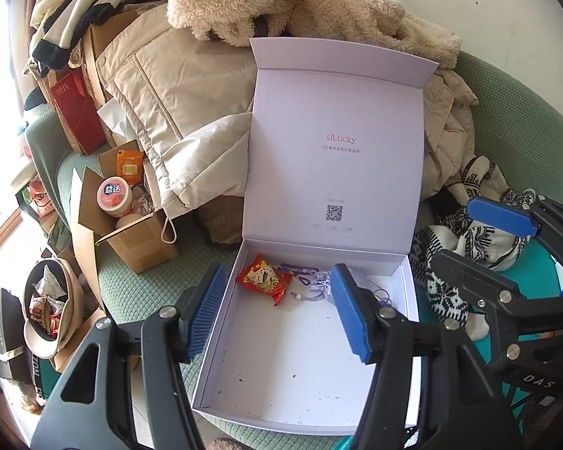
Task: Organize objects
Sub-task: 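Withdraw both grippers from the white box back toward the mat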
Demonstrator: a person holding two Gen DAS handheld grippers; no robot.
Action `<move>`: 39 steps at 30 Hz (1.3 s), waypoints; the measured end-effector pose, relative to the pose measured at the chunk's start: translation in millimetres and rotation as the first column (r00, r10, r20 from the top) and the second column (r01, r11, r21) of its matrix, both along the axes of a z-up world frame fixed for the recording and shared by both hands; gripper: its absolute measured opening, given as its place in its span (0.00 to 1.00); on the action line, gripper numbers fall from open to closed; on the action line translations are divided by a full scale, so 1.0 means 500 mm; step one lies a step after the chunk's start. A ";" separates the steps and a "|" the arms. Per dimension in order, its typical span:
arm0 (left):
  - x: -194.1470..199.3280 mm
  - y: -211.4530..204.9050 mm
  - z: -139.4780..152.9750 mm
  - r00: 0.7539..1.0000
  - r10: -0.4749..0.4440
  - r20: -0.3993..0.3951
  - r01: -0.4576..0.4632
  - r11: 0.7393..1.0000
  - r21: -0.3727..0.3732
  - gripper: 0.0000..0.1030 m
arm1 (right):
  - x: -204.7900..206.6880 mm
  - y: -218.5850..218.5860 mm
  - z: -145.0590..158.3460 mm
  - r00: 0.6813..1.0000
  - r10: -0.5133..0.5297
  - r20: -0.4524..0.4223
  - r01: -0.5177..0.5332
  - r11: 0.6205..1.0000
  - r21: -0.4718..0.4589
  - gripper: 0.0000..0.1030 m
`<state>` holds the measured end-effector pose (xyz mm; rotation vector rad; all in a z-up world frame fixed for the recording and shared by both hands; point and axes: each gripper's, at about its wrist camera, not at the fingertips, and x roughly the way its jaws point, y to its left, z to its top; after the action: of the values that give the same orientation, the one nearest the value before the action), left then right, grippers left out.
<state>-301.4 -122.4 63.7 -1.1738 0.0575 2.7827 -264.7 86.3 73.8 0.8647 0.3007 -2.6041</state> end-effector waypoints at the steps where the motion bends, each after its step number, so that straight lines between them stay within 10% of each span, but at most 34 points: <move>1: 0.010 0.002 0.007 1.000 0.001 -0.006 -0.001 1.000 0.000 0.55 | 0.008 0.001 0.006 1.000 0.000 -0.004 0.000 1.000 -0.002 0.58; 39: 0.363 0.129 0.078 0.998 -0.043 -0.047 0.044 0.999 0.014 0.55 | 0.325 0.085 0.064 0.996 -0.068 -0.058 0.067 0.997 -0.026 0.58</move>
<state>-119.9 -57.8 102.8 -1.0907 0.0648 2.7678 -102.2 128.6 105.9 0.8039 0.2599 -2.6939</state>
